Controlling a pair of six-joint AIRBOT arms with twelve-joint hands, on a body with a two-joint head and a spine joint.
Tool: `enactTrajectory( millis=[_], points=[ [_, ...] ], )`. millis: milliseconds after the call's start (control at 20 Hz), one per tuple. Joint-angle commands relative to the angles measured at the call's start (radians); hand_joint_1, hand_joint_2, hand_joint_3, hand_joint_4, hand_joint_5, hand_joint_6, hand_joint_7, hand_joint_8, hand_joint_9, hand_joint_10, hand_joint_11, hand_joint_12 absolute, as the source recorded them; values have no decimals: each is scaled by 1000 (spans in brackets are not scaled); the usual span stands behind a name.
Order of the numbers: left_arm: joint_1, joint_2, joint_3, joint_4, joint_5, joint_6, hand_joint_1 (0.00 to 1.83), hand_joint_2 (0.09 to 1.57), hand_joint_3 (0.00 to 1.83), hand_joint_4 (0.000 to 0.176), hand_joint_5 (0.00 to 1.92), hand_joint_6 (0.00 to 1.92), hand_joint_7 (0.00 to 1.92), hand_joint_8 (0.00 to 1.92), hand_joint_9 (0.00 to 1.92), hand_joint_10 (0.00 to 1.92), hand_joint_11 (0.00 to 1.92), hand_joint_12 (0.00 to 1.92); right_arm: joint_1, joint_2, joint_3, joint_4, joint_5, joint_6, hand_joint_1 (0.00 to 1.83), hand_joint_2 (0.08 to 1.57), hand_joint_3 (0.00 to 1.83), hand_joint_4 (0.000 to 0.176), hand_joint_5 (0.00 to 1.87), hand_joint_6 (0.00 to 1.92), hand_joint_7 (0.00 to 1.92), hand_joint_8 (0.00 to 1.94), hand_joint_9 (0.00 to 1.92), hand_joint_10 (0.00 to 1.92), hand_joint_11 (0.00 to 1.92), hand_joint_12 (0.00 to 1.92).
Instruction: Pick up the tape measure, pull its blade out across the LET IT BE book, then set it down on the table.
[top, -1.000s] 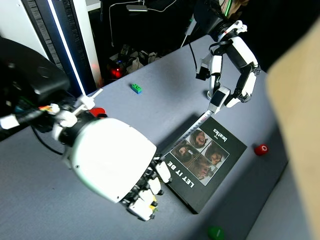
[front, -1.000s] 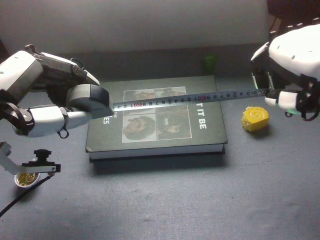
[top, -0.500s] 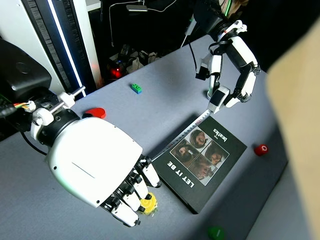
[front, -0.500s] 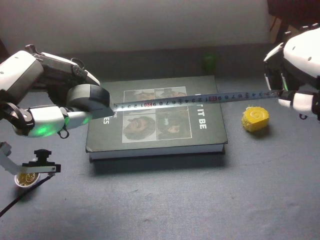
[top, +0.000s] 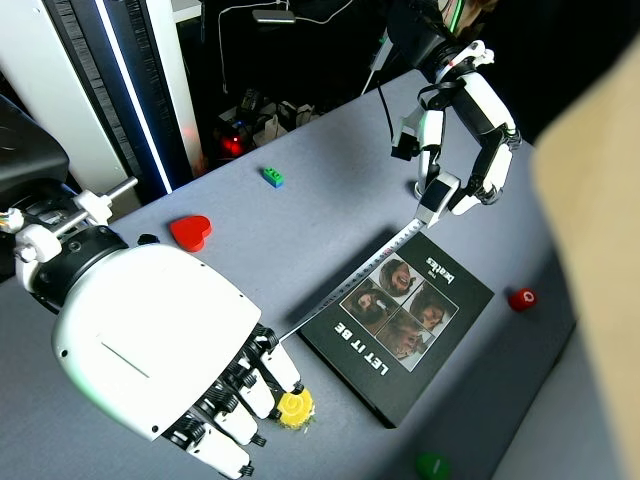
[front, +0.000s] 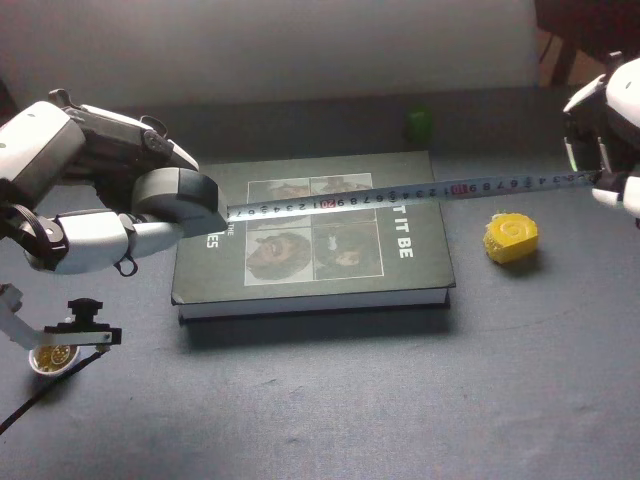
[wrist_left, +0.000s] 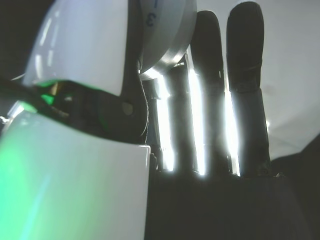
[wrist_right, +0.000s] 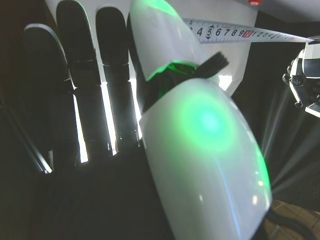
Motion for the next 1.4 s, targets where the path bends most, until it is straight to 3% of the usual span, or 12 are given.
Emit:
enactTrajectory(
  millis=[0,600,1350],
  points=[
    [-8,13,5,-2,-130,-1,1392,1056,0,0,1119,571,1170,698,943,1183,823,1094,10,21,4,-58,89,-12,1187,1184,0,0,767,1316,942,1068,886,759,666,1339],
    [-5,16,1,-3,-129,-1,1389,1066,0,0,1110,581,1165,746,892,1218,786,1139,-4,84,-4,-71,67,0,1185,1188,0,0,764,1320,932,1086,879,775,667,1363],
    [-5,16,1,-2,-129,-1,1389,1067,0,0,1108,580,1166,755,883,1220,794,1133,-15,87,-14,-71,72,4,1183,1189,0,0,765,1322,929,1088,853,814,628,1391]
  ],
)
